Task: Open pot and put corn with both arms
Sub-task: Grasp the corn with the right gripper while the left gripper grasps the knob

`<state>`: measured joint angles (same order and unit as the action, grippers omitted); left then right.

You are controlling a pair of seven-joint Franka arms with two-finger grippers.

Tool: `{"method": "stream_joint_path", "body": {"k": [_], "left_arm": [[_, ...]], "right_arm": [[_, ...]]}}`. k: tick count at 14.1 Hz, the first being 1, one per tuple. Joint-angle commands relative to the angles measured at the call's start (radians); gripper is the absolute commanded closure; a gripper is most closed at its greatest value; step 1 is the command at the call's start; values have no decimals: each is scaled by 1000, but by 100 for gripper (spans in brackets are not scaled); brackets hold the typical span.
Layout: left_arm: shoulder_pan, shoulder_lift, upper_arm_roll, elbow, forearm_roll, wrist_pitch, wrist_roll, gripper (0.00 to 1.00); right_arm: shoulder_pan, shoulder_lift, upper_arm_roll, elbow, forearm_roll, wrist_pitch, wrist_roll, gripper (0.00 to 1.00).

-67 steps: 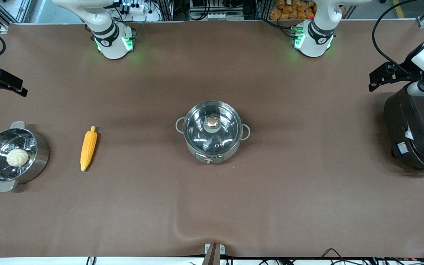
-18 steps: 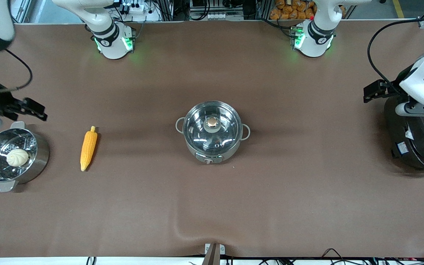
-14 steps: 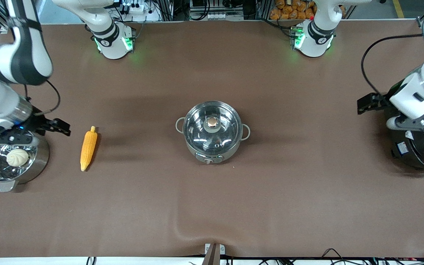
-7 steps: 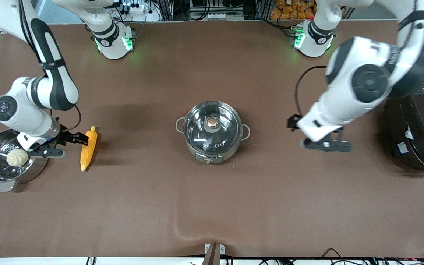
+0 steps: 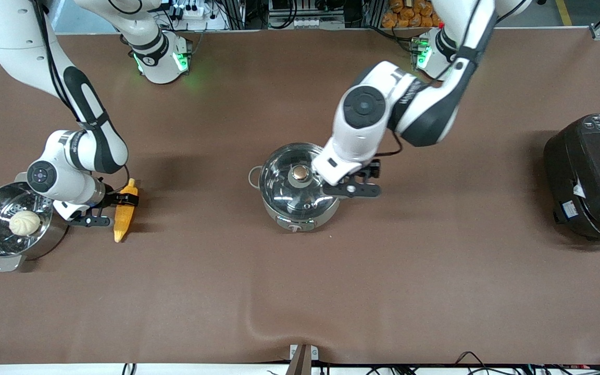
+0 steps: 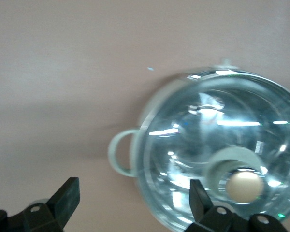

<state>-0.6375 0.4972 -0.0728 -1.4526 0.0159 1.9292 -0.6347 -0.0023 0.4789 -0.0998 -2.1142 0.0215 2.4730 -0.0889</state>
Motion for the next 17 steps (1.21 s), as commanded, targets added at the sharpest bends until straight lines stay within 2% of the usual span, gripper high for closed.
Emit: {"method": "stream_joint_path", "body": {"k": [1, 2, 4, 5, 6, 8, 10, 12, 16, 17], "left_arm": [[-56, 26, 13, 31, 3, 55, -71, 0], [-76, 32, 15, 31, 4, 88, -104, 0], [-100, 46, 13, 31, 4, 129, -123, 0], [-105, 55, 13, 34, 4, 146, -117, 0], [-107, 69, 13, 37, 4, 157, -105, 0], [-132, 96, 15, 37, 10, 188, -108, 0], [-139, 106, 18, 43, 13, 194, -108, 0], [-143, 119, 18, 49, 18, 195, -109, 0], [-154, 129, 15, 47, 21, 194, -120, 0], [-159, 127, 13, 47, 9, 192, -141, 24]], "right_arm": [[-13, -13, 9, 16, 15, -14, -50, 58], [-10, -13, 9, 22, 15, -16, -55, 70], [2, -26, 11, 23, 15, -23, -77, 79], [10, -42, 14, 31, 15, -60, -93, 88], [11, -55, 21, 63, 15, -113, -95, 93], [13, -78, 32, 153, 14, -262, -113, 94], [7, -88, 31, 244, 14, -385, -225, 94], [1, -91, 29, 267, 15, -416, -284, 94], [10, -103, 29, 327, 14, -468, -258, 94], [11, -103, 29, 361, 14, -512, -256, 94]]}}
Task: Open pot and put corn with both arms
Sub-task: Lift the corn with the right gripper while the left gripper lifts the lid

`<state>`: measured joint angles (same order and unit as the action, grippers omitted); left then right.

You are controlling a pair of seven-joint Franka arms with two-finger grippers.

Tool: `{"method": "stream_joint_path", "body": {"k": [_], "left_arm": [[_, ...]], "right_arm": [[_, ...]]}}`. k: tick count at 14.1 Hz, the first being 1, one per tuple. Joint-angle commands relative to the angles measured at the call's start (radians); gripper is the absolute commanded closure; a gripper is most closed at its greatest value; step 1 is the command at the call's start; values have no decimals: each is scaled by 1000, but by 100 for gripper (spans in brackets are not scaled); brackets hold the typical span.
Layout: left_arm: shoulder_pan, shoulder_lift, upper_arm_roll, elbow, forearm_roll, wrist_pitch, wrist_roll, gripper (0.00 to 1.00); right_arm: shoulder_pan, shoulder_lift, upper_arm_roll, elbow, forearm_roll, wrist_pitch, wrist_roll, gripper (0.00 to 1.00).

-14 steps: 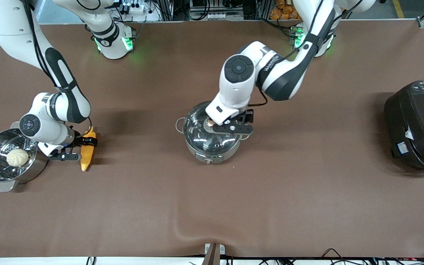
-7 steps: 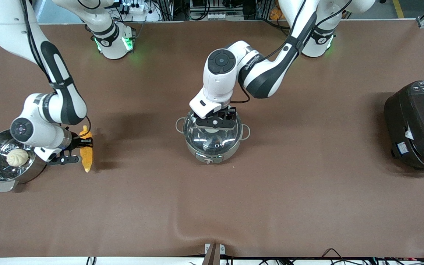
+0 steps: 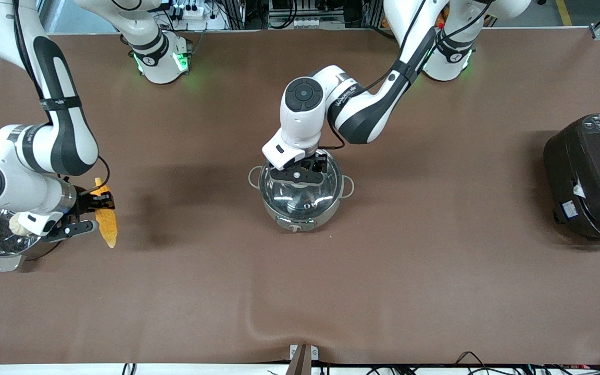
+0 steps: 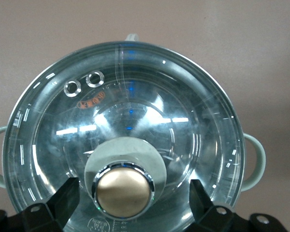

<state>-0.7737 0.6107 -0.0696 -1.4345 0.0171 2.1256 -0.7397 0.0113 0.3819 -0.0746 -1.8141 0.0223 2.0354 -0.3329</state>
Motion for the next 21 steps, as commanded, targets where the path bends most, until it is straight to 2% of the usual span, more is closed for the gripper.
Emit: {"method": "stream_joint_path", "body": {"k": [1, 2, 8, 13, 15, 17, 21], "left_arm": [[-18, 8, 10, 29, 1, -6, -88, 94], [-16, 6, 10, 29, 1, -6, -122, 100], [-18, 1, 11, 28, 6, -19, -127, 100], [17, -130, 16, 28, 1, -163, -127, 100], [85, -176, 16, 28, -14, -194, -129, 100], [199, -198, 16, 20, -63, -214, -127, 100], [434, -181, 13, 11, -69, -214, -101, 100]], "right_arm": [[1, -5, 4, 91, 13, -111, -11, 94], [6, -5, 4, 122, 13, -150, -11, 94], [68, -5, 6, 223, 13, -253, 108, 93], [162, -8, 7, 292, 15, -353, 294, 93], [232, -6, 7, 321, 16, -357, 421, 93], [321, -8, 9, 338, 24, -360, 536, 93], [537, 14, 6, 401, 62, -336, 907, 90]]}}
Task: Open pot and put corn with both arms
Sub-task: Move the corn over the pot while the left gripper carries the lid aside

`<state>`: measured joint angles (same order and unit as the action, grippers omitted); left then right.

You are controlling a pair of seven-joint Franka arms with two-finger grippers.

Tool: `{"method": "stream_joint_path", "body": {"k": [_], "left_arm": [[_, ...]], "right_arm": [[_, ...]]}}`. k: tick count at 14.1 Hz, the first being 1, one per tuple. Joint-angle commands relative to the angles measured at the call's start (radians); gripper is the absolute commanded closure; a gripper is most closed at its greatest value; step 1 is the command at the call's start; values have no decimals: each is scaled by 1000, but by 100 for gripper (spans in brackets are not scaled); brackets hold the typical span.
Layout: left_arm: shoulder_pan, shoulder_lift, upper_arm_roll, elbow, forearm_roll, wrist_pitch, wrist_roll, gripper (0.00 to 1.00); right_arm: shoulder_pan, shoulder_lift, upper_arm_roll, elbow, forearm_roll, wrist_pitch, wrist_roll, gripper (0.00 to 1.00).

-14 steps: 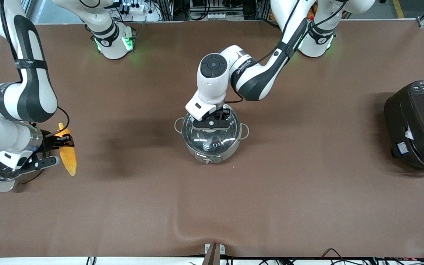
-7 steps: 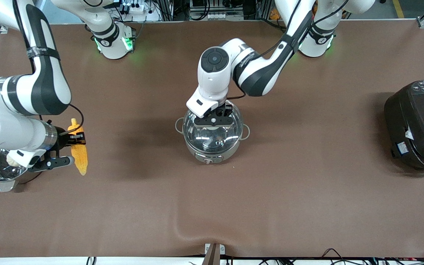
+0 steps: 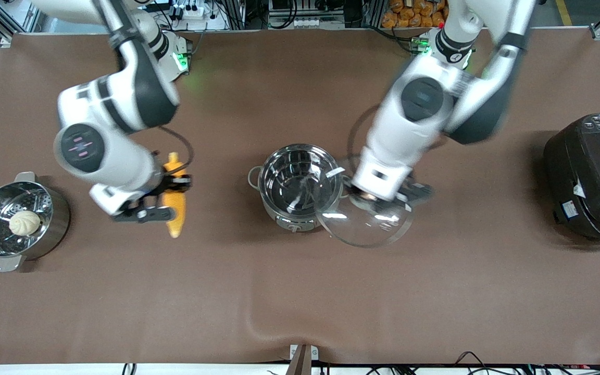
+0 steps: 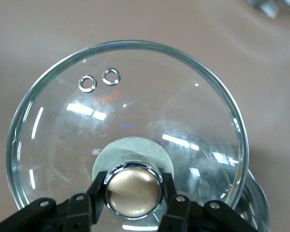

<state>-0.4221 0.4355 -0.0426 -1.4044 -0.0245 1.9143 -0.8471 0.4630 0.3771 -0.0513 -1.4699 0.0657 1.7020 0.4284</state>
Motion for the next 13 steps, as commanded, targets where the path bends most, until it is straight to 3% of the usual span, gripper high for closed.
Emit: {"method": "stream_joint_path", "body": {"k": [1, 6, 8, 10, 11, 12, 13], "left_arm": [[138, 11, -14, -18, -28, 0, 23, 100], [313, -14, -20, -91, -133, 9, 170, 100], [335, -38, -19, -161, -135, 29, 191, 100], [335, -84, -19, -291, -129, 156, 206, 100], [333, -104, -19, -362, -124, 237, 206, 100], [327, -115, -19, -420, -120, 314, 207, 100], [319, -104, -19, -445, -117, 353, 217, 100]], "right_arm": [[130, 35, -18, 69, 19, 45, 206, 90], [304, 138, -18, 69, 19, 318, 331, 86], [361, 209, -18, 71, 8, 399, 418, 85], [371, 241, -18, 68, 5, 416, 429, 81], [371, 249, -19, 66, 8, 415, 432, 60], [371, 255, -18, 65, 12, 413, 447, 1], [367, 255, -18, 63, 9, 410, 458, 0]]}}
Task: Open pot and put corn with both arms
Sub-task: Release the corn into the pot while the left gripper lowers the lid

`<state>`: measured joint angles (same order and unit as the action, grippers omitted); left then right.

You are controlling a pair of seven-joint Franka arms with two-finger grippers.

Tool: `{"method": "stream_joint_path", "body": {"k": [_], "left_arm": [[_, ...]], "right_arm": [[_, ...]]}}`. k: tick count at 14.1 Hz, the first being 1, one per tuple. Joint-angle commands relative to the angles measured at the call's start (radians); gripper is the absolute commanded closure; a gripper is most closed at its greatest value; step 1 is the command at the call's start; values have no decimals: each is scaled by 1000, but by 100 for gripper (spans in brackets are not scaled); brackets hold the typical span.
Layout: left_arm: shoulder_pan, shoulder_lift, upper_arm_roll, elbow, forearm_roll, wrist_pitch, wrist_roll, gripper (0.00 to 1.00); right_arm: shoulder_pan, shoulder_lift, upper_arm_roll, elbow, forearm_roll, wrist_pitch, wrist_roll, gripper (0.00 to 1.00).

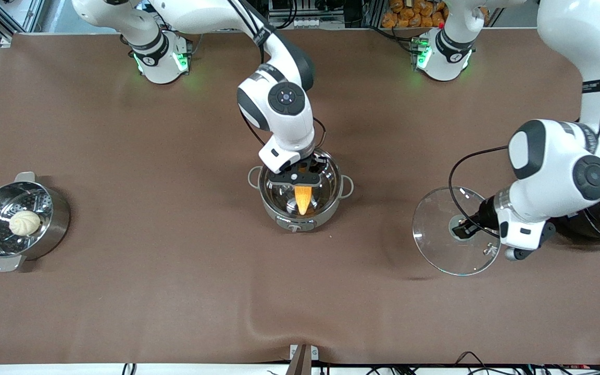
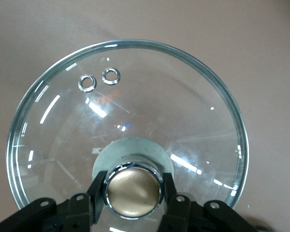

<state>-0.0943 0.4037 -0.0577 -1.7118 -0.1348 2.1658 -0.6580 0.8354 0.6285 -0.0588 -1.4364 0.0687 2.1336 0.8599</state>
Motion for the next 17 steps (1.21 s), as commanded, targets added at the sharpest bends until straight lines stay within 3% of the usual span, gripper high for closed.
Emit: {"method": "stream_joint_path", "body": {"k": [1, 5, 10, 11, 12, 13, 17], "left_arm": [[-28, -47, -4, -146, 12, 117, 40, 100], [-44, 84, -4, -141, 60, 218, 41, 100], [-45, 118, -5, -135, 60, 270, 38, 100], [-45, 122, -5, -134, 60, 272, 34, 68], [-45, 127, -5, -134, 58, 272, 29, 9], [-47, 127, -5, -135, 60, 270, 35, 0], [-54, 63, -2, -134, 60, 194, 31, 0]], "right_arm": [[-10, 2, -10, 30, 6, -29, 15, 0], [-19, -27, -19, 30, 9, -81, 18, 0], [-258, -183, -24, 30, 17, -288, -141, 0], [-315, -213, -24, 30, 17, -326, -227, 0], [-365, -242, -24, 30, 17, -369, -324, 0], [-416, -272, -26, 30, 14, -403, -407, 0], [-616, -375, -32, 30, -4, -515, -779, 0]]}}
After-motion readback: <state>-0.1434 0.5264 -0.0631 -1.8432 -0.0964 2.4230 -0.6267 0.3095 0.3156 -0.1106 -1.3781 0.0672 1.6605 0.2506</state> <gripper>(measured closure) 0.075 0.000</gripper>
